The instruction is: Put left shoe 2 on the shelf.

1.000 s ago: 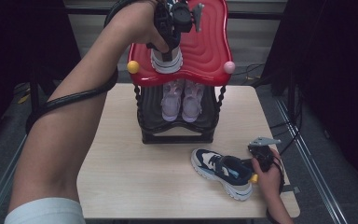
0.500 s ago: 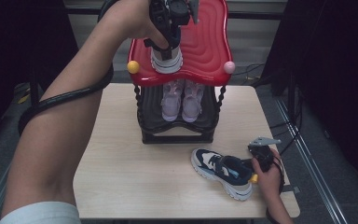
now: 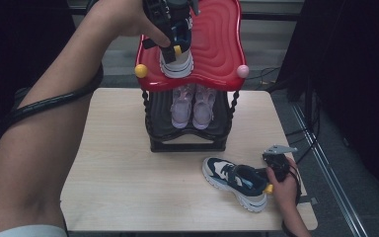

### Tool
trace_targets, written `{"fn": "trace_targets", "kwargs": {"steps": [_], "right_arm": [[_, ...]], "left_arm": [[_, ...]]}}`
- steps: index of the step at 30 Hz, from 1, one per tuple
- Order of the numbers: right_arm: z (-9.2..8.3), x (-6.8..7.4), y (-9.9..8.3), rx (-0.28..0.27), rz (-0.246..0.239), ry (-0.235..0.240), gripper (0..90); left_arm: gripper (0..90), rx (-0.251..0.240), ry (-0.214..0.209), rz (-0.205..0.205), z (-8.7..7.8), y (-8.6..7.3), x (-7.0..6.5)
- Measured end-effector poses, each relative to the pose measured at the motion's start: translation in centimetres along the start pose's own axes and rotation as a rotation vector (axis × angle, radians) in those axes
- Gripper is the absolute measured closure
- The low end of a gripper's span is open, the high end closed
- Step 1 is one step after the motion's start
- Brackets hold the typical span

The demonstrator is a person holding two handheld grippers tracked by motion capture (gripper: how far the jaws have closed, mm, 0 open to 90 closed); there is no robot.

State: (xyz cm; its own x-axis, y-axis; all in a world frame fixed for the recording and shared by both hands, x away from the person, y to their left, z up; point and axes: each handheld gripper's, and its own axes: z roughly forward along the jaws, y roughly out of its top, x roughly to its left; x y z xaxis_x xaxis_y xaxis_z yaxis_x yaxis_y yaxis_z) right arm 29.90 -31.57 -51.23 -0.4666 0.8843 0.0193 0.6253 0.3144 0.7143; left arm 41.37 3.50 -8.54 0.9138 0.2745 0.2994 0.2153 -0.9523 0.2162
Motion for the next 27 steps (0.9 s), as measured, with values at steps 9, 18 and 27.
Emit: {"fn": "trace_targets", "kwargs": {"steps": [9, 18, 27], "right_arm": [[0.0, 0.0, 0.0, 0.000, 0.000, 0.000, 12.5], [0.0, 0.0, 0.0, 0.000, 0.000, 0.000, 12.5], [0.0, 0.0, 0.0, -0.001, 0.000, -0.001, 12.7]], "left_arm": [[27.3, -0.003, -0.033, -0.066, -1.3, -1.9, -0.1], [23.9, 0.003, -0.055, -0.086, -1.0, -3.8, -0.4], [23.8, 0.009, -0.083, -0.138, 0.1, -6.1, -1.3]]}}
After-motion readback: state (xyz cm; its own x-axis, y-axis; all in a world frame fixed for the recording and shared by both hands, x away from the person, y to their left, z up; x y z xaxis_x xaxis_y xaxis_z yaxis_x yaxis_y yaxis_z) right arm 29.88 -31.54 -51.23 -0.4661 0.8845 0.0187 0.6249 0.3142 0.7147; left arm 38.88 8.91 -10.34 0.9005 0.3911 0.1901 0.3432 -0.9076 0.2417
